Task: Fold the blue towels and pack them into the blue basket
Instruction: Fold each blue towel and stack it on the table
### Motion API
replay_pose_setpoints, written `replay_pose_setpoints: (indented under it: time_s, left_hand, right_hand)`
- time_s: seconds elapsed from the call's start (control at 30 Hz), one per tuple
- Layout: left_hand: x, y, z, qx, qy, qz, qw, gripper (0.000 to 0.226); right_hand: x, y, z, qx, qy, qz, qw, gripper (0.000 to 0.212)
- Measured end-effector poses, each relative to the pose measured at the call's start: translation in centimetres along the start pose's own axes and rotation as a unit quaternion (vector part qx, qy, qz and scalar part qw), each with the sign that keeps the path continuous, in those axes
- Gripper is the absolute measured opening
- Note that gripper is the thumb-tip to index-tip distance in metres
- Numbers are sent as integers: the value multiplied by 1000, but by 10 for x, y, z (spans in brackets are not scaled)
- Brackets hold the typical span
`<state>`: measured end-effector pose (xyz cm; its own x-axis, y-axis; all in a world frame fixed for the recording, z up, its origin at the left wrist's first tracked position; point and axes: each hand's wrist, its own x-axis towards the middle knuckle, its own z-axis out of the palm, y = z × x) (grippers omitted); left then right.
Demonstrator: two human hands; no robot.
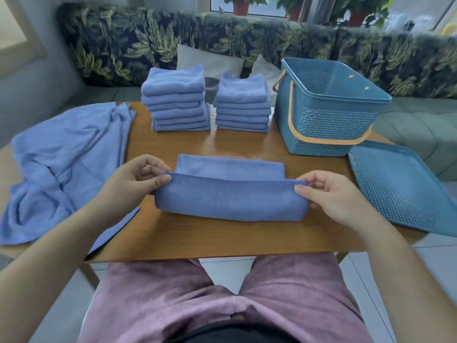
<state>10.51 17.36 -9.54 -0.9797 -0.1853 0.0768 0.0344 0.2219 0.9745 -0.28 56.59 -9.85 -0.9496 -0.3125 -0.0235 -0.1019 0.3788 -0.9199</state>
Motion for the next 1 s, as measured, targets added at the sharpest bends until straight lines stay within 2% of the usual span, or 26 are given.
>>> replay_pose_setpoints:
  time_s: [0.3, 0.6, 0.7, 0.77, 0.8, 0.87, 0.9, 0.93, 1.0]
  left_hand:
    - [87, -7, 12, 121, 73, -3, 990, 7]
    - [128, -54, 35, 237, 129, -10, 963, 6]
    - [131, -55, 34, 273, 117, -14, 955, 6]
    - [132, -52, 34, 340, 111, -9, 934, 12]
    - [130, -49, 36, 409, 116, 10, 905, 16]
    - [122, -38, 52, 511, 135, 84, 845, 24]
    - [116, -31, 65, 509, 131, 125, 841, 26]
    - [110, -26, 81, 490, 100, 150, 853, 29]
    - [100, -25, 113, 445, -7, 155, 882, 42]
  right_hand:
    - [73, 6, 15, -71, 115, -6, 991, 4]
    - [111, 31, 34, -226, 137, 60, 963, 16]
    - [112, 33, 36, -259, 147, 69, 952, 17]
    - [109, 25, 39, -277, 151, 73, 946, 21]
    - [105, 20, 43, -312, 158, 70, 934, 24]
    - [97, 6, 55, -431, 192, 31, 881, 30]
    - [92, -2, 67, -468, 208, -14, 858, 31]
    - [87, -9, 82, -470, 207, -69, 855, 31]
    - [79, -17, 116, -430, 143, -143, 880, 37]
